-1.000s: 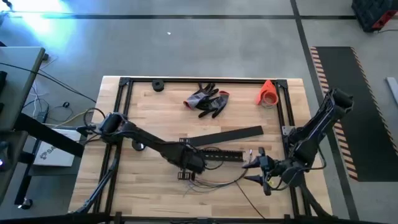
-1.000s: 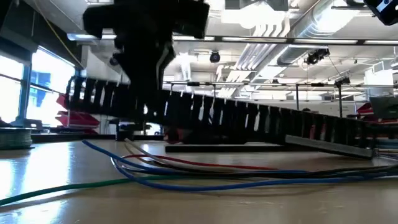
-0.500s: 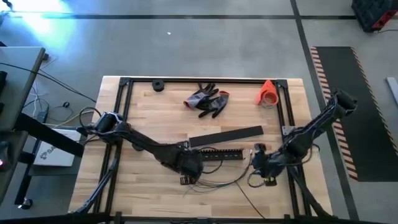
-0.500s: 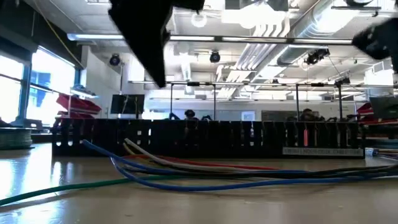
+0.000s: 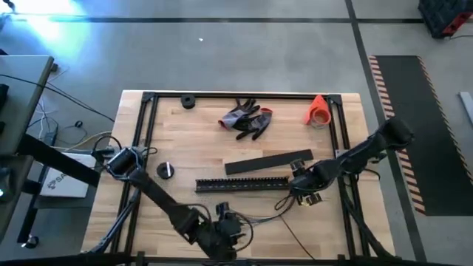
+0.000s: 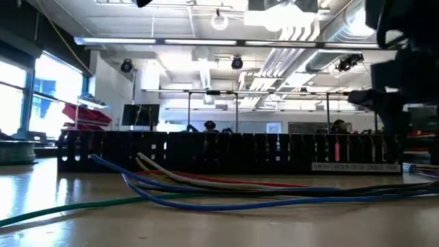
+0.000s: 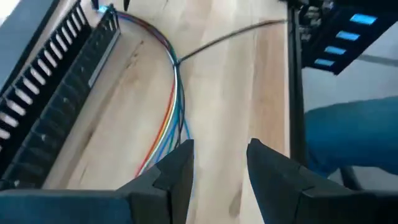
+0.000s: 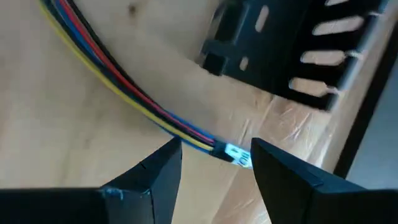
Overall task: Ziptie cables
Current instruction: Put the black zip tied cables into the black cable duct
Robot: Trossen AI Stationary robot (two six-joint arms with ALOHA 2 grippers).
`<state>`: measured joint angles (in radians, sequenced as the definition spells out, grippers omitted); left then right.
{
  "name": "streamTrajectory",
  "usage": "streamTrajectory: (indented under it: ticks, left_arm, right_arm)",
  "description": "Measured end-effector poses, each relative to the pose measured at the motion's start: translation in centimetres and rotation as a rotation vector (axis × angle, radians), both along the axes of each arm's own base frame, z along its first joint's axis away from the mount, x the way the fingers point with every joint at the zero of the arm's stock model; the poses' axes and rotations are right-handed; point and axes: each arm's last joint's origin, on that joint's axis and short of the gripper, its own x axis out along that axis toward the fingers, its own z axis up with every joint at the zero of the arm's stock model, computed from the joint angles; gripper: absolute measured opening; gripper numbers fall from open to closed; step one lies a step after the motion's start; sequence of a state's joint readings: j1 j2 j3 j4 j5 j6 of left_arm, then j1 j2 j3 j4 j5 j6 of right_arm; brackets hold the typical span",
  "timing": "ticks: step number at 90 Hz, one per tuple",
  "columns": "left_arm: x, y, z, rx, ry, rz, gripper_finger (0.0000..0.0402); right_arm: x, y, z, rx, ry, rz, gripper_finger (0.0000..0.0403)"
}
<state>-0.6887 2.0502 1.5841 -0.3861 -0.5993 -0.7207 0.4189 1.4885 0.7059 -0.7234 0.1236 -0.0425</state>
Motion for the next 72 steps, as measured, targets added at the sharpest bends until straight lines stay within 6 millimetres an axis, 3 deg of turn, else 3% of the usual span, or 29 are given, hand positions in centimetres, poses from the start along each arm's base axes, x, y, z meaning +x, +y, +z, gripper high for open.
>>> streamTrajectory:
  ticks: [24,31,42,49,72]
  left_arm:
    - [0.1,-0.4,-1.4,-0.015,0.018,0.032,0.0129]
    - [0.1,-0.4,-1.4,-0.019,0.016,0.033,0.0129]
    - [0.2,-0.2,-1.3,-0.014,0.011,0.041,0.0129]
    - [0.4,-0.1,-1.4,-0.009,0.012,0.041,0.0129]
    - [2.1,1.1,-5.1,0.052,0.141,-0.047,0.0145]
  right_arm:
    - [0.6,-0.3,-1.6,0.018,0.102,0.031,0.0162]
    - [0.5,-0.1,-1.6,0.036,0.111,0.039,0.0131]
    - [0.4,0.6,-1.4,0.040,0.128,-0.003,0.0048]
    - [0.5,1.3,-0.8,0.053,0.140,-0.073,0.0011]
    - [0.9,5.4,1.6,0.291,0.208,-0.348,0.0003]
